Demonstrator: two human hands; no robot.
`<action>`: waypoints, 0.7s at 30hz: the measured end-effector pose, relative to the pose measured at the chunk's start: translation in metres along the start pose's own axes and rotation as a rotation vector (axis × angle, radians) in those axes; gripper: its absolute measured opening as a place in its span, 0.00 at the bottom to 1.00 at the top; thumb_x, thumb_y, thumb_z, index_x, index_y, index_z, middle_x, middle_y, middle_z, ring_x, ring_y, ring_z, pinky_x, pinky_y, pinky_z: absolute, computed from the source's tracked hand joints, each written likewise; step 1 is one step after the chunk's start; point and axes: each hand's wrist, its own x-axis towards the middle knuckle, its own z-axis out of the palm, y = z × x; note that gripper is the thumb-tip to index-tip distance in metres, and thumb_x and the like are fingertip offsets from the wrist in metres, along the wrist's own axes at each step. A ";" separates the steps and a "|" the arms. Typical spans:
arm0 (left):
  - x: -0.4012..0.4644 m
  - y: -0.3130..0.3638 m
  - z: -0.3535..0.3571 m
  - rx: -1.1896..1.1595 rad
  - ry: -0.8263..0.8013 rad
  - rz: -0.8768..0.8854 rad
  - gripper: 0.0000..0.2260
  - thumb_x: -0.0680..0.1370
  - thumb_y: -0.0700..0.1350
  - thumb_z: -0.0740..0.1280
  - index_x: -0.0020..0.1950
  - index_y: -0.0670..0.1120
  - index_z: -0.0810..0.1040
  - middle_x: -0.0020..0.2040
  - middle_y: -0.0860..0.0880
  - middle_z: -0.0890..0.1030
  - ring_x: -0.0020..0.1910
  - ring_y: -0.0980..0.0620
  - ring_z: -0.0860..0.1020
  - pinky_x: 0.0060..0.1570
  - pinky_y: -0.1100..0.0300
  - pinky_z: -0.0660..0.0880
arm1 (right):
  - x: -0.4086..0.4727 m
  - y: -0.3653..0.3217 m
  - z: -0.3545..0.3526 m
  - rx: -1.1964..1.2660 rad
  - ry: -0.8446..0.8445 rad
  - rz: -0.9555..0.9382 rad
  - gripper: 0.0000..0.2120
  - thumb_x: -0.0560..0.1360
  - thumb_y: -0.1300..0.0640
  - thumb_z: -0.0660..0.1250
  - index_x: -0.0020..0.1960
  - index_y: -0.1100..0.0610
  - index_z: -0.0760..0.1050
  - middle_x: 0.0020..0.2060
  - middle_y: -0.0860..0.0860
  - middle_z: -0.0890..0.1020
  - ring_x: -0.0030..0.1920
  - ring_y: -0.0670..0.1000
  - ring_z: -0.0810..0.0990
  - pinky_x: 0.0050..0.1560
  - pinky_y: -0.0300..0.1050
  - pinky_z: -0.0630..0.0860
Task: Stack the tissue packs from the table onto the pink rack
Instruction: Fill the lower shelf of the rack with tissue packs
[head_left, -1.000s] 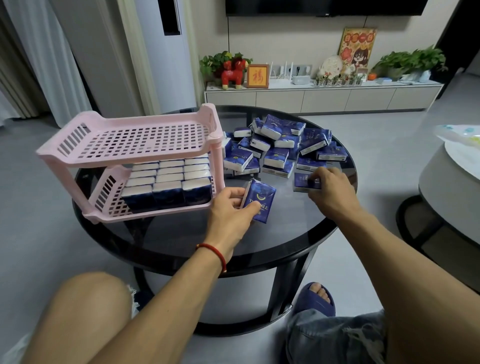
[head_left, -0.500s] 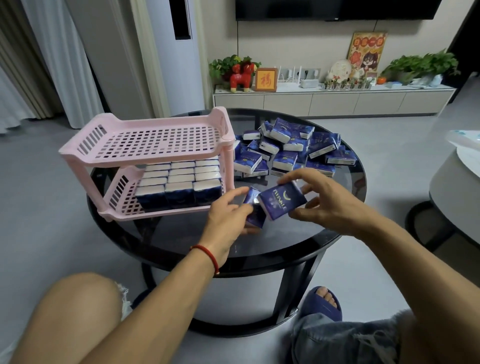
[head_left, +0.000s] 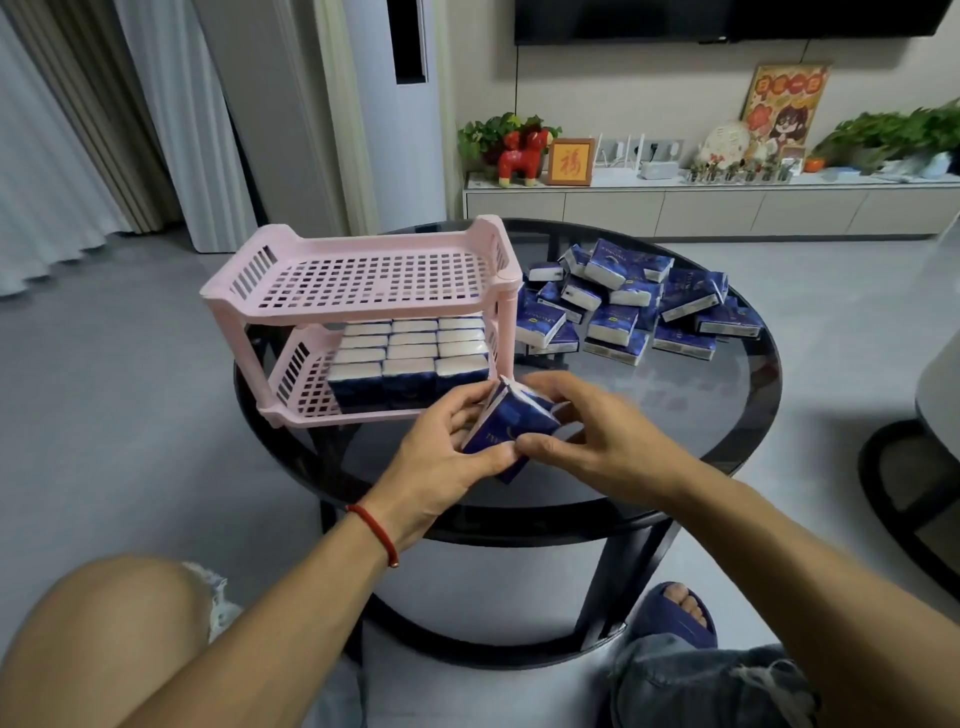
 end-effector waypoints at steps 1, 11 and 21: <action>-0.003 0.000 -0.004 0.005 -0.003 0.017 0.33 0.67 0.44 0.80 0.71 0.53 0.75 0.66 0.50 0.81 0.66 0.51 0.79 0.67 0.46 0.77 | 0.002 -0.003 0.004 0.012 0.012 -0.021 0.28 0.76 0.46 0.73 0.72 0.49 0.70 0.59 0.42 0.79 0.56 0.45 0.81 0.54 0.46 0.83; -0.042 0.027 -0.081 0.394 0.178 0.075 0.22 0.71 0.52 0.78 0.64 0.54 0.79 0.57 0.53 0.84 0.56 0.62 0.81 0.57 0.59 0.81 | 0.031 -0.039 0.037 0.184 0.015 -0.047 0.24 0.72 0.49 0.78 0.65 0.49 0.76 0.53 0.43 0.84 0.52 0.44 0.84 0.55 0.48 0.83; -0.021 0.014 -0.162 0.495 0.627 -0.130 0.13 0.83 0.56 0.63 0.64 0.51 0.76 0.60 0.48 0.82 0.57 0.48 0.82 0.56 0.50 0.81 | 0.062 -0.082 0.070 0.294 0.026 -0.068 0.23 0.70 0.59 0.80 0.62 0.53 0.77 0.52 0.46 0.85 0.53 0.44 0.85 0.58 0.48 0.82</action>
